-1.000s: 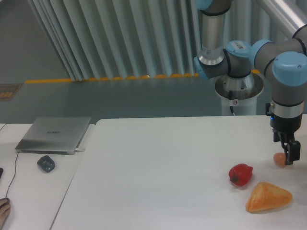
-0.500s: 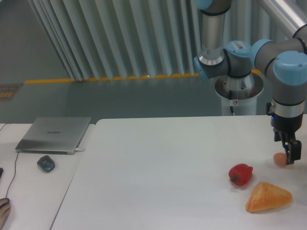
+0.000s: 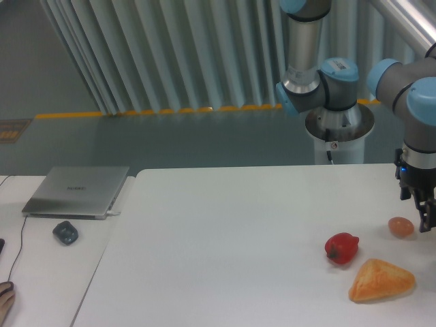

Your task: Place the yellow pepper on the table

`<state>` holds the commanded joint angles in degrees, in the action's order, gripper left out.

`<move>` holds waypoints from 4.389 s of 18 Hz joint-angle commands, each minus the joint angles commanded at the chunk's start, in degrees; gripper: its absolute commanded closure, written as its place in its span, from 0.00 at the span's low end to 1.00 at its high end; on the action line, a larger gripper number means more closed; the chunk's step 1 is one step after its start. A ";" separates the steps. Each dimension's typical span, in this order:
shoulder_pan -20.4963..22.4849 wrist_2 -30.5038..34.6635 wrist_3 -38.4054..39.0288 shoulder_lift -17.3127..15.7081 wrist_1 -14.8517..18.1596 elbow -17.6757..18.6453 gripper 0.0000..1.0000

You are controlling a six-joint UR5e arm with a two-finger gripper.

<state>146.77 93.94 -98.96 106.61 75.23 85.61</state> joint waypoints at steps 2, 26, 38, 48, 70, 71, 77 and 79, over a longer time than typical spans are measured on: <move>1.32 0.37 -1.84 -0.44 -0.17 0.17 0.00; 16.61 -2.53 -19.07 5.36 -7.90 -4.30 0.00; 18.46 -2.53 -20.39 11.86 -15.64 -4.39 0.00; 18.73 -2.89 -20.13 13.53 -17.75 -4.39 0.00; 18.73 -3.77 -20.83 16.35 -22.23 -3.96 0.41; 18.73 -3.77 -21.01 16.35 -22.23 -3.96 0.48; 18.81 -3.77 -21.54 14.77 -21.97 -3.34 0.71; 18.90 -3.77 -21.45 13.19 -21.71 -2.12 0.71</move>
<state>165.67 90.18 -120.41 119.80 53.52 83.49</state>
